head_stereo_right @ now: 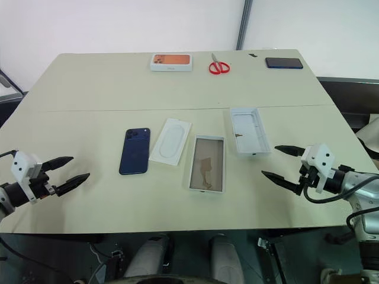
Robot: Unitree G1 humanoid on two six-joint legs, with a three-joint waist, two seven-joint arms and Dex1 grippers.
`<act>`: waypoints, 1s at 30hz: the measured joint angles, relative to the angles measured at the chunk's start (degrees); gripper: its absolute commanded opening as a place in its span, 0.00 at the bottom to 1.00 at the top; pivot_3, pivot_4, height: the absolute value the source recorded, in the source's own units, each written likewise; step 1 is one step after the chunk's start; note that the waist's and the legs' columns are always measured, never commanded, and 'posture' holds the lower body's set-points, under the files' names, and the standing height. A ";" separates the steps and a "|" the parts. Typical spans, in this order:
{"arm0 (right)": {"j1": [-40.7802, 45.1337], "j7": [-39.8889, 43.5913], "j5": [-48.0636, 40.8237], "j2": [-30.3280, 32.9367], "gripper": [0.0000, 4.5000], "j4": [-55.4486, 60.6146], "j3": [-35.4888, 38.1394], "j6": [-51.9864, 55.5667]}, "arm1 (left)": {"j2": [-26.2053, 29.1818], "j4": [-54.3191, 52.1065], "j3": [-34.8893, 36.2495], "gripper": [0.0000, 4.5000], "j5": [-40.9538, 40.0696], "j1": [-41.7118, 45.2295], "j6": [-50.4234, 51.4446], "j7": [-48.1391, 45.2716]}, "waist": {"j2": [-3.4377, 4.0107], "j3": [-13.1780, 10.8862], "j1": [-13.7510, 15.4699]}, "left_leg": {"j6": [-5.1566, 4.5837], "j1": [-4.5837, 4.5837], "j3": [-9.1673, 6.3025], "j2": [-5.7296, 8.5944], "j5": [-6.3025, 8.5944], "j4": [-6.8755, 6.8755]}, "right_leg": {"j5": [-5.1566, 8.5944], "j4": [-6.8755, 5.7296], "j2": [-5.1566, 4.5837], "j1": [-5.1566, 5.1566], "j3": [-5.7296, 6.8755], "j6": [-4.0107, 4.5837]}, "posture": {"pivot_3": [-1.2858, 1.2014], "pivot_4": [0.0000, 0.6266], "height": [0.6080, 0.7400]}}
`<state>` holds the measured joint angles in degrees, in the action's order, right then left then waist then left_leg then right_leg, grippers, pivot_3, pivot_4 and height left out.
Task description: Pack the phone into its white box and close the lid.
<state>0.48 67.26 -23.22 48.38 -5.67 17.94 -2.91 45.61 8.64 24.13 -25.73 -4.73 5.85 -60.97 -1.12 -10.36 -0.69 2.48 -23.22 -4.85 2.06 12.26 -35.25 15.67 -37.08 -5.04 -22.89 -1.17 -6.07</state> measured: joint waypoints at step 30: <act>4.58 -1.88 1.97 -0.68 1.00 -3.37 -1.72 -0.47 | -1.46 -5.05 -0.95 1.00 -2.54 7.70 11.54 6.65 | 0.00 0.00 -0.05 | 0.00 0.00 0.00 0.01 0.00 -0.01 | -0.11 -0.02 0.02 0.01 0.01 -0.19 | 0.52 0.24 1.00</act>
<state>5.07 65.38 -21.25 47.71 -9.04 16.22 -3.38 44.15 3.58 23.18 -28.27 2.97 17.38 -54.32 -1.13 -10.37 -0.74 2.48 -23.22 -4.84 2.07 12.26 -35.27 15.57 -37.10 -5.01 -22.89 -1.15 -6.26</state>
